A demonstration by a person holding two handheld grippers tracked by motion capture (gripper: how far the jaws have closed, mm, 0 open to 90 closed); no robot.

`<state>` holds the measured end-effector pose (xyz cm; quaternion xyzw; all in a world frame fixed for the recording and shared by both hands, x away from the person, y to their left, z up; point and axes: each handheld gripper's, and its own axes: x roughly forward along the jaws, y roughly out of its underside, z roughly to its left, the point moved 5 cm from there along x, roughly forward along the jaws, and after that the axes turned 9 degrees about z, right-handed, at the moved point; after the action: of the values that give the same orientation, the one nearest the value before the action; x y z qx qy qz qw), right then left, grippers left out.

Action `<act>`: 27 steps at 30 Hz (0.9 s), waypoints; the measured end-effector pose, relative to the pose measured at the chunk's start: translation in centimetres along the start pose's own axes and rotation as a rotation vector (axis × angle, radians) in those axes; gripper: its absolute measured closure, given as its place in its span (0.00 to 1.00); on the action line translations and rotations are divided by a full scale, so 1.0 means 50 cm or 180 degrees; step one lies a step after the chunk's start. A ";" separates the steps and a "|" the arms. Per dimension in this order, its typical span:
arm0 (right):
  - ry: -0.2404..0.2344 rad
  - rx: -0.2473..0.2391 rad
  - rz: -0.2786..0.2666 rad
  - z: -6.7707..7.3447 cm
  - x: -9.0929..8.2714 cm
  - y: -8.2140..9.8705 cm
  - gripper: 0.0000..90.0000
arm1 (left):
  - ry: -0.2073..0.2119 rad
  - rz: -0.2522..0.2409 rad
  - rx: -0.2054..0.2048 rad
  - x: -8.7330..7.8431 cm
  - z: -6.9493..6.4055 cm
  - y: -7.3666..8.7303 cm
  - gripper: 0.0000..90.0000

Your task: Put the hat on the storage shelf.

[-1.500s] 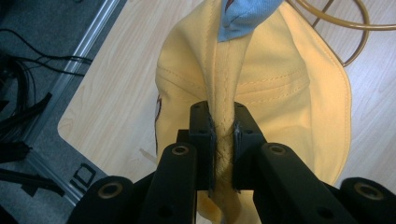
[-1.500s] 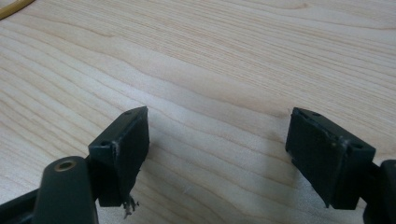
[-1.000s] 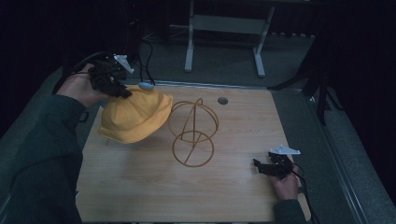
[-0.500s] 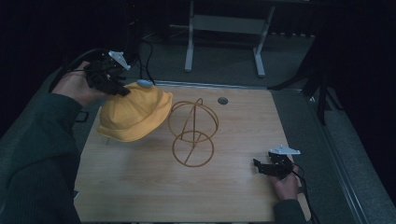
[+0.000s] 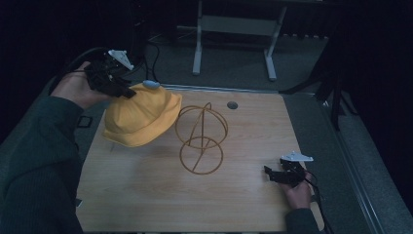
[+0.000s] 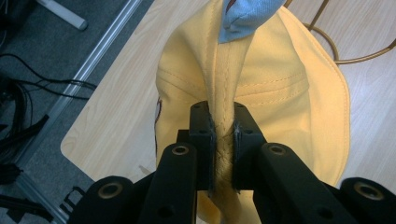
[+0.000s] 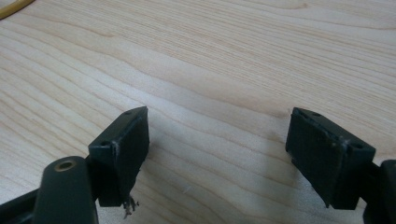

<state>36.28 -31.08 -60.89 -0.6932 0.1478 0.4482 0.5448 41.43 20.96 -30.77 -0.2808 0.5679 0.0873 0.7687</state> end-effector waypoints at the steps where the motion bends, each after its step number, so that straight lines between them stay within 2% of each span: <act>1: 0.0000 0.0000 0.0000 0.000 0.000 0.000 0.24 | 0.0009 -0.0005 -0.0001 -0.002 -0.001 -0.001 0.91; 12: -0.0001 0.0006 0.0004 0.000 0.000 0.000 0.24 | 0.0099 -0.0129 0.0053 -0.015 -0.009 -0.013 0.91; 19: -0.0002 0.0005 0.0004 0.000 0.000 0.000 0.24 | 0.0169 -0.0268 0.0070 -0.019 -0.016 -0.023 0.91; 27: -0.0003 0.0008 0.0006 0.000 0.000 0.000 0.24 | 0.0211 -0.0306 0.0125 -0.024 -0.020 -0.034 0.91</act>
<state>36.26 -31.07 -60.89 -0.6921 0.1487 0.4488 0.5454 40.97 19.27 -29.31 -0.2954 0.5806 0.0297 0.7581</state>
